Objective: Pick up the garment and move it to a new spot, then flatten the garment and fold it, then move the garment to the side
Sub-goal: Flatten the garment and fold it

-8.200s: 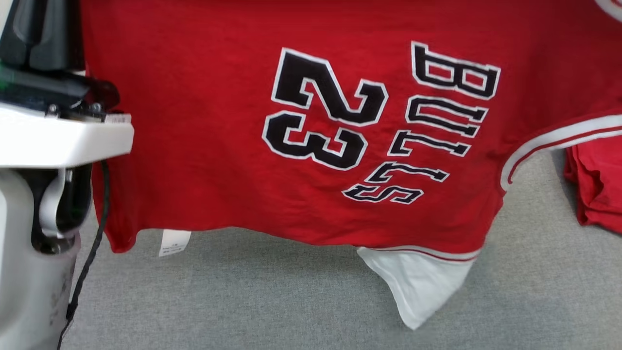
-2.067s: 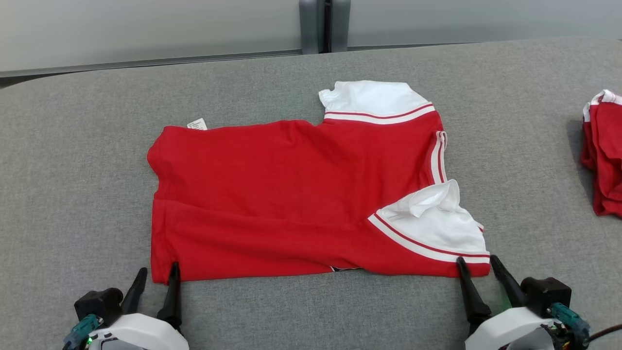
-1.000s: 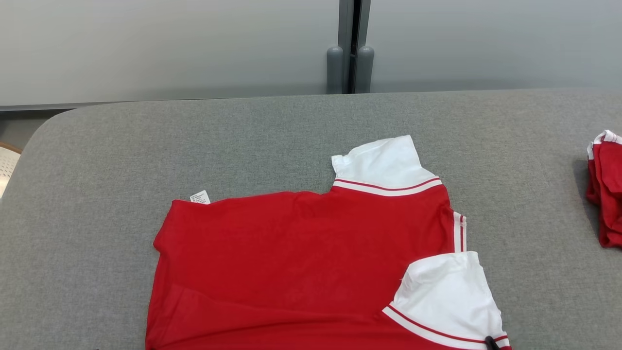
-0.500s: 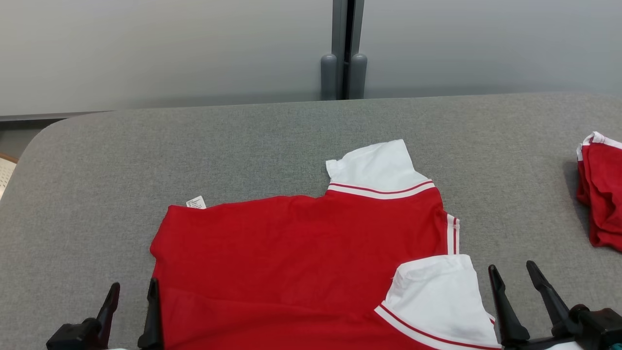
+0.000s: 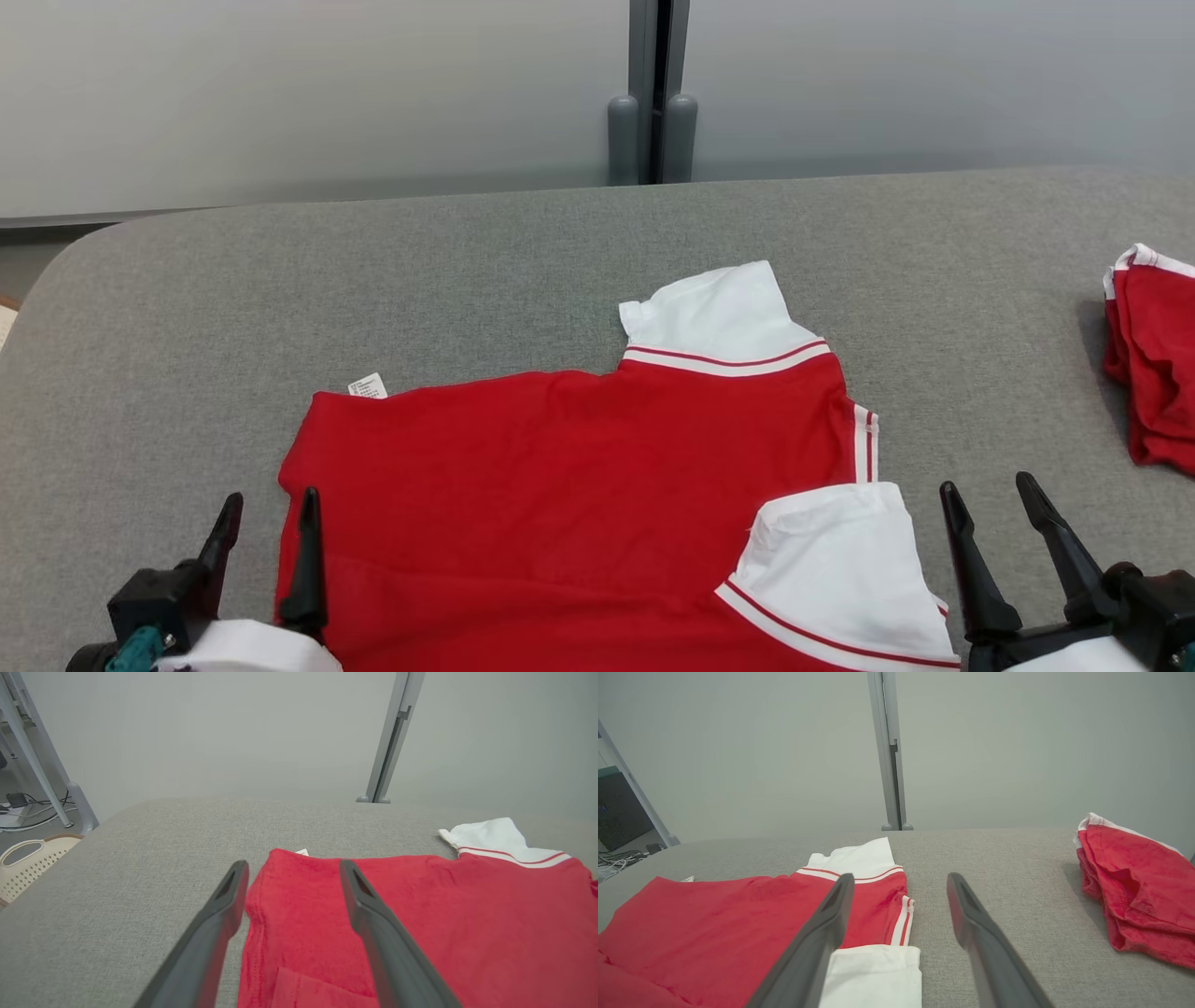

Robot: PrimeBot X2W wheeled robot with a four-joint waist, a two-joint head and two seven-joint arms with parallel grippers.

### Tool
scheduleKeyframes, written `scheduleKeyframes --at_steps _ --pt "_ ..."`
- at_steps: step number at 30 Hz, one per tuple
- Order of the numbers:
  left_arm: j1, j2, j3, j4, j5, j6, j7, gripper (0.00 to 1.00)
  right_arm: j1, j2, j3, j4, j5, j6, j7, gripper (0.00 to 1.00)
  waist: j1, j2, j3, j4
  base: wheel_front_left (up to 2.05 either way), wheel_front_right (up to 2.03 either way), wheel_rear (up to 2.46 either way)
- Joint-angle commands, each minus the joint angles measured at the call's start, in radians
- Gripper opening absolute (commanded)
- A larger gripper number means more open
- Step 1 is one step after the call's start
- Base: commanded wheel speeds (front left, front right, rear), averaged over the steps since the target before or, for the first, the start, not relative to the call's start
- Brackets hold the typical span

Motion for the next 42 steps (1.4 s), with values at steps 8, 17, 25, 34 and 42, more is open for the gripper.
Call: scheduleKeyframes --at_steps 8,17,25,34,42 --pt "-0.271 -0.014 0.004 0.216 -0.085 -0.071 0.075 1.0 -0.073 0.01 0.021 -0.015 0.008 -0.002 -0.006 1.0 0.0 0.0 0.103 -0.005 0.0 0.0 0.0" --pt "-0.548 -0.007 0.018 0.612 -0.161 -0.167 0.143 1.0 -0.148 0.02 0.053 0.032 0.022 -0.002 -0.017 1.0 0.0 0.0 0.199 -0.035 0.0 0.0 0.0" --pt "-0.653 -0.01 0.013 0.808 -0.188 -0.238 0.093 0.0 -0.185 0.015 0.036 0.102 0.055 -0.002 -0.028 1.0 0.0 0.0 0.222 -0.04 0.0 0.0 0.0" --pt "-0.729 -0.016 -0.017 0.853 -0.164 -0.254 -0.012 0.0 -0.412 -0.059 -0.017 0.197 0.114 -0.002 -0.022 1.0 0.0 0.0 0.269 -0.012 0.0 0.0 0.0" --pt "-0.821 -0.063 -0.062 0.844 -0.148 -0.264 -0.047 0.0 -0.752 -0.136 0.079 0.388 0.166 -0.001 0.049 1.0 0.0 0.0 0.36 0.077 0.0 0.0 0.0"
